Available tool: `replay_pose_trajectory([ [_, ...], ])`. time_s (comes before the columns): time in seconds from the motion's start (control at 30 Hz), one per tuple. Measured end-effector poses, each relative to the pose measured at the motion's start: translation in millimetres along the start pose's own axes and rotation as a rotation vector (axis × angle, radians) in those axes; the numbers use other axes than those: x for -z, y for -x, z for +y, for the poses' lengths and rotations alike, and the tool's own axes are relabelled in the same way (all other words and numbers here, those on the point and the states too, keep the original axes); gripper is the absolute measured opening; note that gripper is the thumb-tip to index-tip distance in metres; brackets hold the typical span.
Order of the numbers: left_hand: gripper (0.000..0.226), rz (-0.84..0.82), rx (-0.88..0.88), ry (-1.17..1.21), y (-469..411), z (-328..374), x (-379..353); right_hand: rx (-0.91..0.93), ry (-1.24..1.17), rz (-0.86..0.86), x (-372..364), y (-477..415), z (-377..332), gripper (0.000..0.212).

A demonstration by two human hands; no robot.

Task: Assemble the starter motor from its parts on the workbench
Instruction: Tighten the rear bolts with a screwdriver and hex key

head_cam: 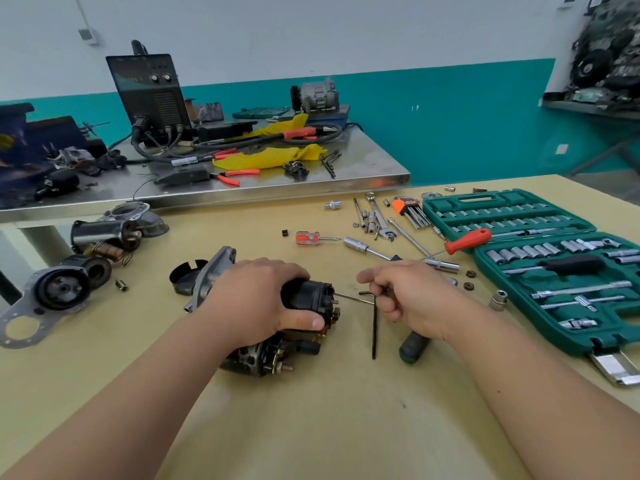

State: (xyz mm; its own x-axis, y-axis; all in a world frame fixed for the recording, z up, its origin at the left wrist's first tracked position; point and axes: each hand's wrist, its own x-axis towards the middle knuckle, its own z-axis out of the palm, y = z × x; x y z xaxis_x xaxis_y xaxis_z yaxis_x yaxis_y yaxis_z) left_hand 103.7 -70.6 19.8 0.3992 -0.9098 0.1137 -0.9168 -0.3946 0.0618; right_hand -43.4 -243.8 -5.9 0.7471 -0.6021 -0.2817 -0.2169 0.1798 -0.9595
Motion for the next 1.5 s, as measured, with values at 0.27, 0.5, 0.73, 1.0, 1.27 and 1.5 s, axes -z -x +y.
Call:
replay_pose_trajectory([
  [0.27, 0.050, 0.071, 0.406, 0.117, -34.9, -56.4, 46.3, -0.032, 0.054, 0.055, -2.3, -5.6, -0.4, 0.034],
  [0.5, 0.040, -0.530, 0.692, -0.099, -52.8, -119.2, 28.2, 0.081, 0.495, 0.013, -10.4, -2.4, 1.3, 0.026],
  [0.73, 0.025, -0.077, 0.491, 0.014, -49.6, -108.6, 48.6, 0.221, 0.551, 0.018, -10.4, 2.9, 1.4, 0.030],
  [1.0, 0.011, 0.103, -0.090, 0.476, -16.1, 38.5, 40.7, 0.164, -0.099, -0.314, -34.9, 5.4, -0.5, 0.064],
  [1.27, 0.023, 0.008, -0.010, 0.570, -21.2, -1.8, 35.4, 0.138, -0.329, -0.122, -33.3, -1.9, 1.6, 0.023],
  [1.5, 0.014, -0.250, 0.082, 0.362, -33.0, -19.4, 20.4, 0.167, 0.366, 0.125, -23.3, -10.6, 7.7, 0.027],
])
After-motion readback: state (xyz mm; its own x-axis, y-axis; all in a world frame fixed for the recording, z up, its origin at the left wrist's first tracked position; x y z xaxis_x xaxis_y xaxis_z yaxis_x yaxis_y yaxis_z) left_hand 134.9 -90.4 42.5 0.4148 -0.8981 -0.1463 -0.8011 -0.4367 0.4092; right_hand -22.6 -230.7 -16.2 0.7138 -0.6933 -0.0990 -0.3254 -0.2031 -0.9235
